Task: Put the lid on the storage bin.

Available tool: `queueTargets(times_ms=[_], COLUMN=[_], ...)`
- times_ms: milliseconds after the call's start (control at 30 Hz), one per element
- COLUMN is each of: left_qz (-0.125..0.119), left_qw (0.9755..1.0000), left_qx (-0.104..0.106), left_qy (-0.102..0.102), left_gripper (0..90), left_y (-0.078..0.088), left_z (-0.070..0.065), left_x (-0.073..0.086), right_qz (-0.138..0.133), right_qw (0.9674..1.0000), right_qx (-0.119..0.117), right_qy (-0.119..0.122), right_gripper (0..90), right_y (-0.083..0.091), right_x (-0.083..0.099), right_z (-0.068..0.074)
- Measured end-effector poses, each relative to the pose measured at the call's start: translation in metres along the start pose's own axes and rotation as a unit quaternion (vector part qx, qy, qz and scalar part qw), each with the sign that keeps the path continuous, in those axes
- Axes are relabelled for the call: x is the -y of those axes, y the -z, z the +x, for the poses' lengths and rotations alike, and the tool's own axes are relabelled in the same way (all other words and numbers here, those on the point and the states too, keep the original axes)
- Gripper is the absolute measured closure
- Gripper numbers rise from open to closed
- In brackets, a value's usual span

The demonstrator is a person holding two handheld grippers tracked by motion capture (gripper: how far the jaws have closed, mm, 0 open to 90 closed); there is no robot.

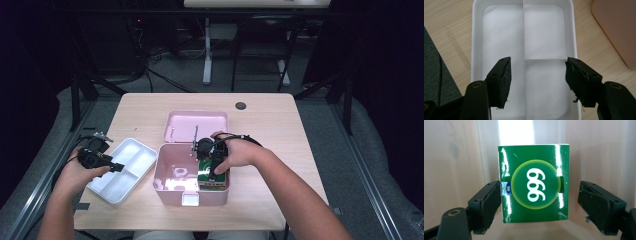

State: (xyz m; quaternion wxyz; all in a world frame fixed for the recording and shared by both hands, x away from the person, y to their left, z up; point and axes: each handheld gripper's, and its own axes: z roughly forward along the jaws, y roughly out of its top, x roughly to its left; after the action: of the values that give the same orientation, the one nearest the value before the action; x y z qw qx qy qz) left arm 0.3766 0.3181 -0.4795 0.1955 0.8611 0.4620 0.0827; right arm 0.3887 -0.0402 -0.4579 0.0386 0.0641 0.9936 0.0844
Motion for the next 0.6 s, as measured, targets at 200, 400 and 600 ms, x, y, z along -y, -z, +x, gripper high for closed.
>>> queueTargets(times_ms=[200,400,600], left_qz=[0.000,0.003,0.008], left_qw=[1.0000,0.9999,0.9998], left_qx=[0.000,-0.002,-0.004], left_qy=[-0.006,-0.011,-0.019], left_gripper=[37.9,38.9,39.1], left_y=[-0.001,-0.001,-0.004], left_z=[-0.003,-0.005,-0.008], left_x=[-0.002,-0.002,-0.004], right_qz=[0.007,0.003,0.001], right_qw=[0.9999,0.9996,0.9994], right_qx=[0.014,0.023,0.028], right_qy=[-0.006,-0.015,-0.022], right_gripper=[18.0,18.1,19.2], right_y=[0.013,0.026,0.036], right_x=[0.000,0.002,0.008], right_z=[0.001,0.003,0.006])
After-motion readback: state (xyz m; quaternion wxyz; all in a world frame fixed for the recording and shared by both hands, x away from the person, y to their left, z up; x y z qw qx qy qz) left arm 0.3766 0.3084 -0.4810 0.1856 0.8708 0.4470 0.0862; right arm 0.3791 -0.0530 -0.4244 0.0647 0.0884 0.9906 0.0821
